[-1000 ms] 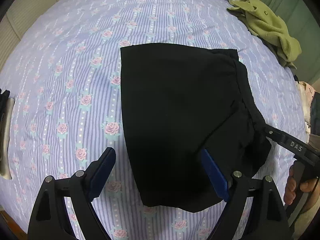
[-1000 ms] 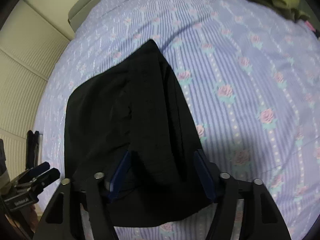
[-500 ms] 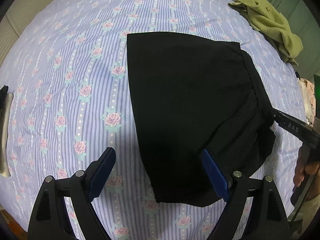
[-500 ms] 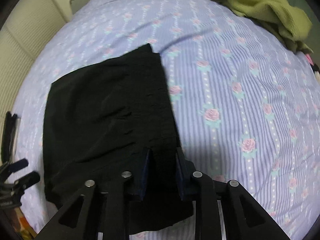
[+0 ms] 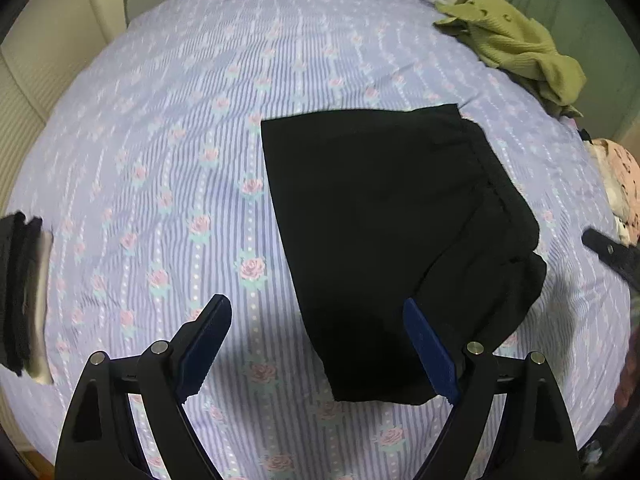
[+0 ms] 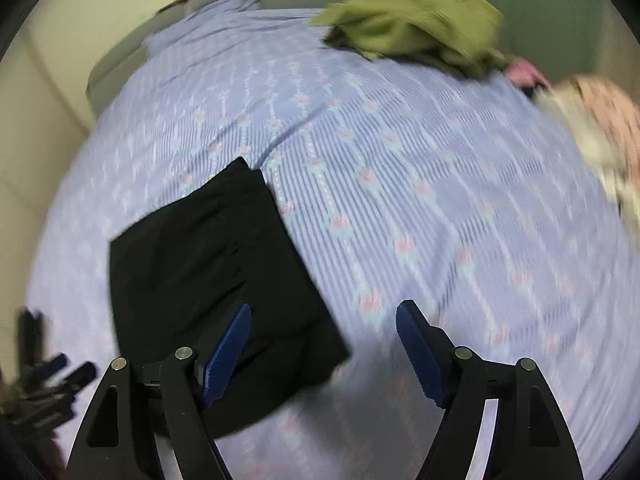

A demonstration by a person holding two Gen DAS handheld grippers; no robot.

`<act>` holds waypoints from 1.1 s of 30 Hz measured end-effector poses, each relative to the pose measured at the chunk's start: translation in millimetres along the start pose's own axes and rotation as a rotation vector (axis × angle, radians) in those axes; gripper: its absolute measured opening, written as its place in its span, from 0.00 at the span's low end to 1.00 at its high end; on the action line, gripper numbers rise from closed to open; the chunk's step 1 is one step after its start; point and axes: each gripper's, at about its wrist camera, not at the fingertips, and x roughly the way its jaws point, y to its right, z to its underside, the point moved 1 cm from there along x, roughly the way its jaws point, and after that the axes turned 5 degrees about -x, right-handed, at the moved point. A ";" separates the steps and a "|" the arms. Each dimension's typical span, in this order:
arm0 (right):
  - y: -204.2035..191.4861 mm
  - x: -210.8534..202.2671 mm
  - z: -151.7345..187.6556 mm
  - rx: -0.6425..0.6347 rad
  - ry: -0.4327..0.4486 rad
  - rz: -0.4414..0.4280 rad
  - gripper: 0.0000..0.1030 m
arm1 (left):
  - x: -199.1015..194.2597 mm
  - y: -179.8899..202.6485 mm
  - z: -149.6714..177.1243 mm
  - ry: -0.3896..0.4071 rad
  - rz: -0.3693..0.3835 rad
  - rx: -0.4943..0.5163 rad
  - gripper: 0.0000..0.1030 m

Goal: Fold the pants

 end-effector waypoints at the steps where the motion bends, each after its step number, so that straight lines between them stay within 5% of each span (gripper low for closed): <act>1: 0.6 -3.3 6.8 0.028 -0.009 -0.016 0.74 | -3.7 -1.7 0.8 0.007 0.007 0.005 0.85; 11: -37.6 -23.3 87.0 0.117 -0.105 -0.109 0.74 | -33.7 -35.8 35.7 0.023 0.029 0.049 0.85; 18: -86.6 -42.4 130.0 0.205 -0.089 -0.148 0.74 | -43.6 -82.6 49.9 0.017 0.053 0.104 0.85; 29: -163.8 -10.6 176.5 0.495 -0.065 -0.205 0.74 | -30.2 -143.4 11.2 0.084 0.111 0.247 0.85; 33: -178.5 6.0 180.2 0.604 0.011 -0.165 0.74 | -11.8 -151.7 -13.2 0.090 0.127 0.246 0.85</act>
